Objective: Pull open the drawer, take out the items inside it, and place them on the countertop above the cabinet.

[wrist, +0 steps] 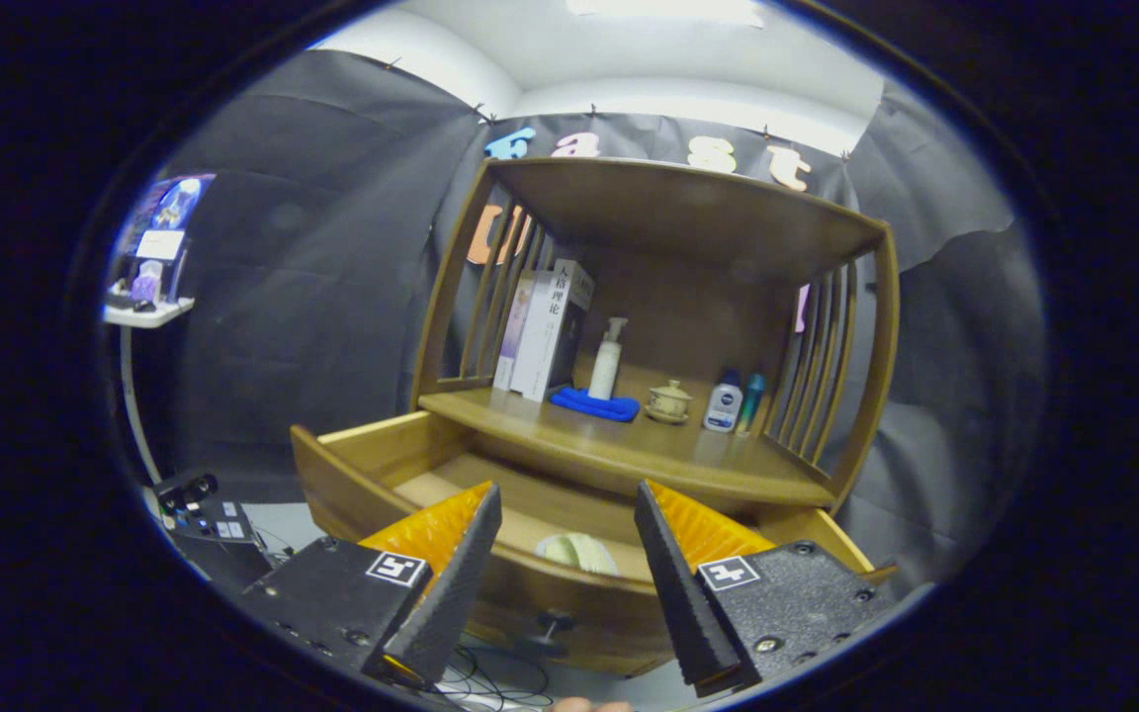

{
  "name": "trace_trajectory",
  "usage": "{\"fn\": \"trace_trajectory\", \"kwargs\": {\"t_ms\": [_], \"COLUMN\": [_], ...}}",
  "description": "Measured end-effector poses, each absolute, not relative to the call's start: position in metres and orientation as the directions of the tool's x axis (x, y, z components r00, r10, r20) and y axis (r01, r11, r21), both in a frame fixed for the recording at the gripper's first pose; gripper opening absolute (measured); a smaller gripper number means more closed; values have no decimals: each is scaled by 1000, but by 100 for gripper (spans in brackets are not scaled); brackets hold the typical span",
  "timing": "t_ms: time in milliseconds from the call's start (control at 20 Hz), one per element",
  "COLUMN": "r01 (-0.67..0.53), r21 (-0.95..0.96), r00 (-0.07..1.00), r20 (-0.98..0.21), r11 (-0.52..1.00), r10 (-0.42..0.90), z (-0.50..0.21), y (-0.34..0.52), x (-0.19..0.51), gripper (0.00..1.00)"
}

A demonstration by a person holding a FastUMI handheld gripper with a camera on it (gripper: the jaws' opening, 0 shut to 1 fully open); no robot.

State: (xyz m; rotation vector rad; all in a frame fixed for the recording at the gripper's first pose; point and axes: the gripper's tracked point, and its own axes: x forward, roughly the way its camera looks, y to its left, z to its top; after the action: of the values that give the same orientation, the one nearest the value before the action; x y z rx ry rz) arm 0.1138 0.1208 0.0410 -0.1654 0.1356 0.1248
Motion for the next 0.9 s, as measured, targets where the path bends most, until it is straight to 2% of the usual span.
{"fn": "trace_trajectory", "kwargs": {"t_ms": [100,200,350,550,750,900], "r01": [-160,-194,-170,-136,-114,-115], "r21": [-120,-54,36,66,41,25], "r00": [964,912,815,717,654,592], "r20": [-230,-377,-557,-682,-749,-801], "r11": [980,979,985,989,993,993], "r10": [130,160,161,144,106,89], "z": [40,22,-5,-30,-51,-70], "y": [117,113,106,101,98,95], "x": [138,160,188,197,199,197], "gripper": [85,86,86,85,83,72]}}
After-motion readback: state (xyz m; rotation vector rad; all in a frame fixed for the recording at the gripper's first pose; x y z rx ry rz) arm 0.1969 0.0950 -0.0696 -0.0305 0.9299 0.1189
